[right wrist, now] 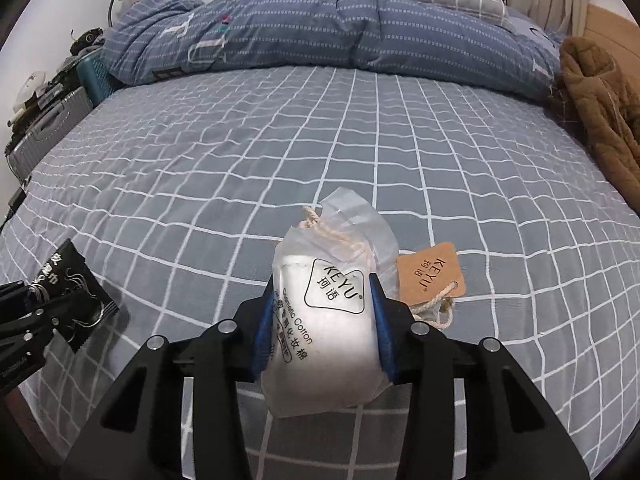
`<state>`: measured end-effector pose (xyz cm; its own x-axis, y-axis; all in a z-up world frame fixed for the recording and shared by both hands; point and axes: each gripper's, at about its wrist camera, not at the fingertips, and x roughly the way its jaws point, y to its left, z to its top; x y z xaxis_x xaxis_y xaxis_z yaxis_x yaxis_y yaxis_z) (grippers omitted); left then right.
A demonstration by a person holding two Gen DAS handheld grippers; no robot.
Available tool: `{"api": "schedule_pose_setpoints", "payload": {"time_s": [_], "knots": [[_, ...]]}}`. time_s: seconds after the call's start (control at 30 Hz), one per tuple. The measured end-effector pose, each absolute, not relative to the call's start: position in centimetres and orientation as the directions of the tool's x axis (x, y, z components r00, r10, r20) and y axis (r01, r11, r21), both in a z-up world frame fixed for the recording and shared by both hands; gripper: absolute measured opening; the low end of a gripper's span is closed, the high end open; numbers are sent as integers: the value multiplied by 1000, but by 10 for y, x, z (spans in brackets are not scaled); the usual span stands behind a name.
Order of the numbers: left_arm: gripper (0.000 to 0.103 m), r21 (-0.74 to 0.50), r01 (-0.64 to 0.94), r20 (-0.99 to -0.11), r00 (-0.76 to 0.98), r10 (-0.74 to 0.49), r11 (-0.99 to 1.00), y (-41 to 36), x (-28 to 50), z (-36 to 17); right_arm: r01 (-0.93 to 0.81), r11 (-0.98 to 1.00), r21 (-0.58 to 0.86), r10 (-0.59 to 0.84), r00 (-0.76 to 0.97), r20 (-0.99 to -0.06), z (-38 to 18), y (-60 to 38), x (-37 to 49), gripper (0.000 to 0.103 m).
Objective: Collect trash
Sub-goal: 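Carry the wet-wipe packet and cotton pouch down over the black trash bin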
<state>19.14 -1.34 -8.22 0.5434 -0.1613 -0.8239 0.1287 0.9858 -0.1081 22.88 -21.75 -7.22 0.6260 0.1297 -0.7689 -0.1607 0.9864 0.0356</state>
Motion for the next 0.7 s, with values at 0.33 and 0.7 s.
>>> {"api": "schedule_pose_setpoints", "payload": {"time_s": [0.33,0.7], "knots": [[21,-109,122,-798,581,-160,986,-14,173,-65,-162,986,25,129,677,-725,-43,-213,192,40],[21,-90,98,-766,629,-131,991,-17,142,-48,-141,989,31,123,712,-692,-22,-215,156,40]]}}
